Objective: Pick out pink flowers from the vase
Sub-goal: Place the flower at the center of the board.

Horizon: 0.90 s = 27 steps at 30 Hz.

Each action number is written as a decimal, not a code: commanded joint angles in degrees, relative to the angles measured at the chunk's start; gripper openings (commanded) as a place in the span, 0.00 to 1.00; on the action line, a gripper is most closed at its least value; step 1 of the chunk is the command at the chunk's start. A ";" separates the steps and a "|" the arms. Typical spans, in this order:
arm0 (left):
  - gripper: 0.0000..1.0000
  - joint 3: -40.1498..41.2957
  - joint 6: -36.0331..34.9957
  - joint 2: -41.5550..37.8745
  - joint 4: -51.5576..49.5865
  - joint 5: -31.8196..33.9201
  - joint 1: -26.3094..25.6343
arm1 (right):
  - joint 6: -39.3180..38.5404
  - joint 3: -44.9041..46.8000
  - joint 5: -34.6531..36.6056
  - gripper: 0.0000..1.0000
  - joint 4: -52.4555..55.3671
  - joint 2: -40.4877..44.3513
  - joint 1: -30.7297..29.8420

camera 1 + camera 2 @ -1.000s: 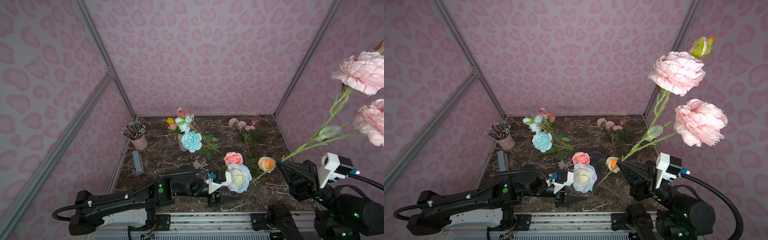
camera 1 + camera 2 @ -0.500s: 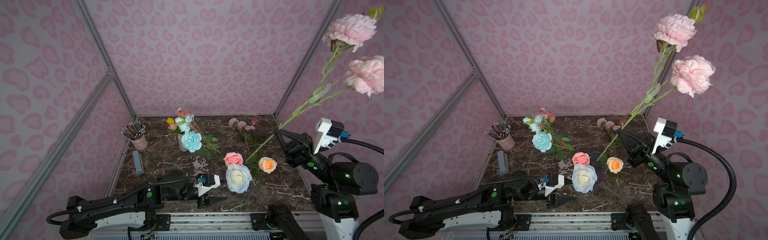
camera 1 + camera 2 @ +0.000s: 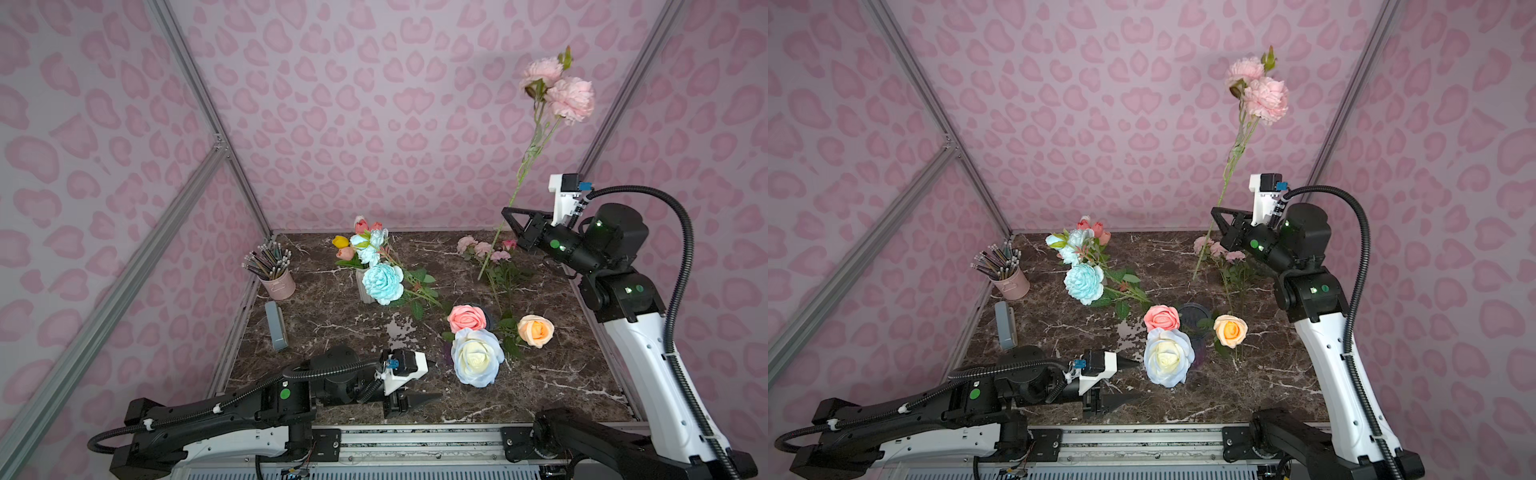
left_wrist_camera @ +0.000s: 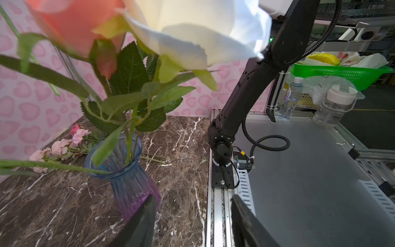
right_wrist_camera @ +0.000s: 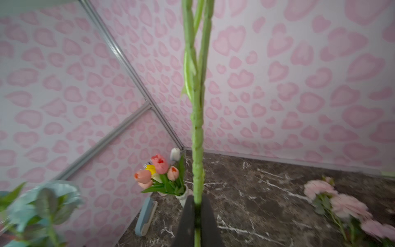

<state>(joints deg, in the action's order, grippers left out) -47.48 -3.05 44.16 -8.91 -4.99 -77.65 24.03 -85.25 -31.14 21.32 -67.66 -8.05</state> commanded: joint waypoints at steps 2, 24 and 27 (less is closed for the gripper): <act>0.58 1.61 -1.65 -3.23 -1.90 2.97 -0.01 | -8.58 2.43 9.48 0.00 7.95 -2.74 6.34; 0.58 7.57 -6.20 -6.88 -0.88 3.32 0.56 | -17.03 20.92 28.95 0.00 9.81 -22.72 3.92; 0.58 8.06 -5.44 -6.85 -0.25 3.06 0.60 | -16.61 20.53 30.36 0.02 8.55 -24.20 3.98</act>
<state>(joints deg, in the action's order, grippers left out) -39.68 -8.84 37.43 -10.79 -1.30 -77.08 6.96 -64.60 -3.86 32.62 -90.78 -4.10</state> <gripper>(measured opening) 0.583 0.063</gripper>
